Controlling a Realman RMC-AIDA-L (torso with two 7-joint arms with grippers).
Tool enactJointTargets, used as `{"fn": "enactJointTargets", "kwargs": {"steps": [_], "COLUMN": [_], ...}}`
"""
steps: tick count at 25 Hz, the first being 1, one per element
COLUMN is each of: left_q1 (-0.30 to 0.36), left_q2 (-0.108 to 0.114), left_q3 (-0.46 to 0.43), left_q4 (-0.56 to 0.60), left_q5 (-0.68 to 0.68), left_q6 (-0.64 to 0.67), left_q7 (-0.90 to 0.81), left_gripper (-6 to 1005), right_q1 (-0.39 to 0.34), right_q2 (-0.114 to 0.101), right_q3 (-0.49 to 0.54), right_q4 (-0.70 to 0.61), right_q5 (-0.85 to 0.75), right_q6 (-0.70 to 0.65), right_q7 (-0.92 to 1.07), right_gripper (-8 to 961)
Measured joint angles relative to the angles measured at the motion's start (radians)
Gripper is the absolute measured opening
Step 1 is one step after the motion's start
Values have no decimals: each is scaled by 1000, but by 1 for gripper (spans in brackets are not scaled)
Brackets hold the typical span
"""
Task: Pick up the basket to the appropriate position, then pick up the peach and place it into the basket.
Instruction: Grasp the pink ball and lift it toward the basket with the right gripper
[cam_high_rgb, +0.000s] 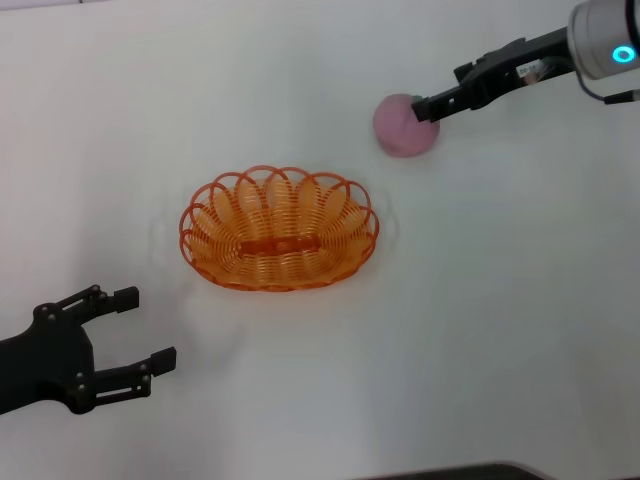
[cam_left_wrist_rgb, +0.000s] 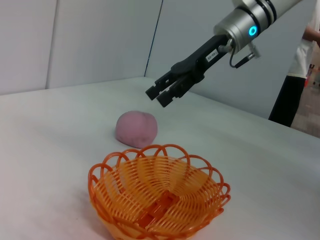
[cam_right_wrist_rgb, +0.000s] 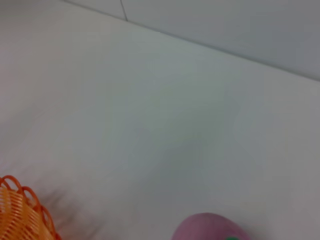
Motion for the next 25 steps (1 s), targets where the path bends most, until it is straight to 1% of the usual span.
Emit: {"fn": "enactJointTargets", "kwargs": {"steps": [12, 18, 25], "left_q1": [-1, 1, 1], "left_q2": [0, 0, 0], "left_q3": [0, 0, 0], "left_q4": [1, 1, 1], "left_q5": [0, 0, 0], "left_q6": [0, 0, 0], "left_q7": [0, 0, -1], "left_gripper": [904, 904, 904], "right_q1": [24, 29, 29], "right_q2": [-3, -3, -2], "right_q3": [-43, -72, -82], "right_q4": [105, 125, 126], "right_q5": [-2, -2, -2], "right_q6": [87, 121, 125], "right_q7": [-7, 4, 6], "right_gripper": [887, 883, 879]}}
